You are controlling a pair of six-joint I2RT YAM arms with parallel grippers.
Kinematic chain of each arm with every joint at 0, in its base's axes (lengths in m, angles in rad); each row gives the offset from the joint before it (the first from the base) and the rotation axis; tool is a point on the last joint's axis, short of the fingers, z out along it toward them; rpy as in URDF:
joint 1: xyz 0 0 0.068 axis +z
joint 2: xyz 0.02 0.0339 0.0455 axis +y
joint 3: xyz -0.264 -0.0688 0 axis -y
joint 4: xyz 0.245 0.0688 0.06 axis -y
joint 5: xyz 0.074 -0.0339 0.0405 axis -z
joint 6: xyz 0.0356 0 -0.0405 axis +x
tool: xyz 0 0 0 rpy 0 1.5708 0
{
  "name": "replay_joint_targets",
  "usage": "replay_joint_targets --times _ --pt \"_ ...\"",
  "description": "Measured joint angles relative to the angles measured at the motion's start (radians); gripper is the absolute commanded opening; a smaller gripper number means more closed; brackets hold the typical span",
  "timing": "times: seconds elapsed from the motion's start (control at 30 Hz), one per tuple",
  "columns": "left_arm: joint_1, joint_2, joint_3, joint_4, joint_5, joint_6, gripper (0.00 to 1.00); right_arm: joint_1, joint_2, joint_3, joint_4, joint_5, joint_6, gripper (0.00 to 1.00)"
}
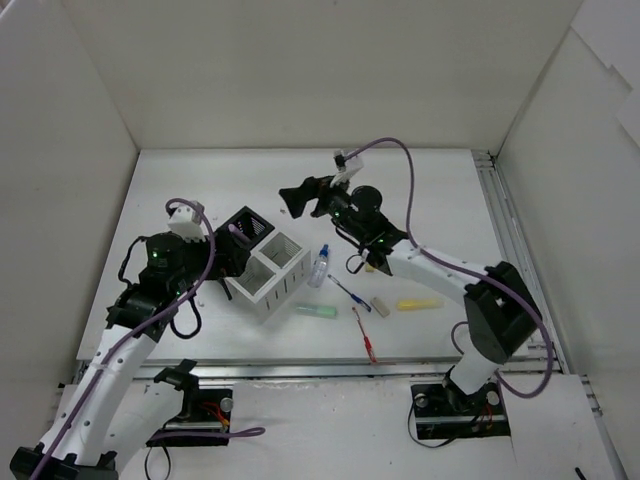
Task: Sort the stationery into containers
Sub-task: Pick up the pen from the center of the board.
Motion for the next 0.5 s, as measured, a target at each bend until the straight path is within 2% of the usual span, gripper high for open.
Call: replay_joint_targets --times 0.1,0.23,0.37,0.5 --pt "-0.022 0.020 0.000 0.047 0.075 0.062 1.00 -0.021 -0.103 0.008 -0.255 0.197 0.017 0.98" --pt "-0.074 0.060 0.013 0.069 0.189 0.175 1.00 -0.035 -0.138 0.130 -0.661 0.458 0.077 0.98" --pt "-0.176 0.107 0.039 0.068 0.309 0.337 1.00 -0.087 -0.200 0.082 -0.873 0.552 0.140 0.98" --pt "-0.316 0.181 0.086 0.058 0.358 0.480 1.00 -0.204 -0.328 -0.031 -1.004 0.542 0.196 0.98"
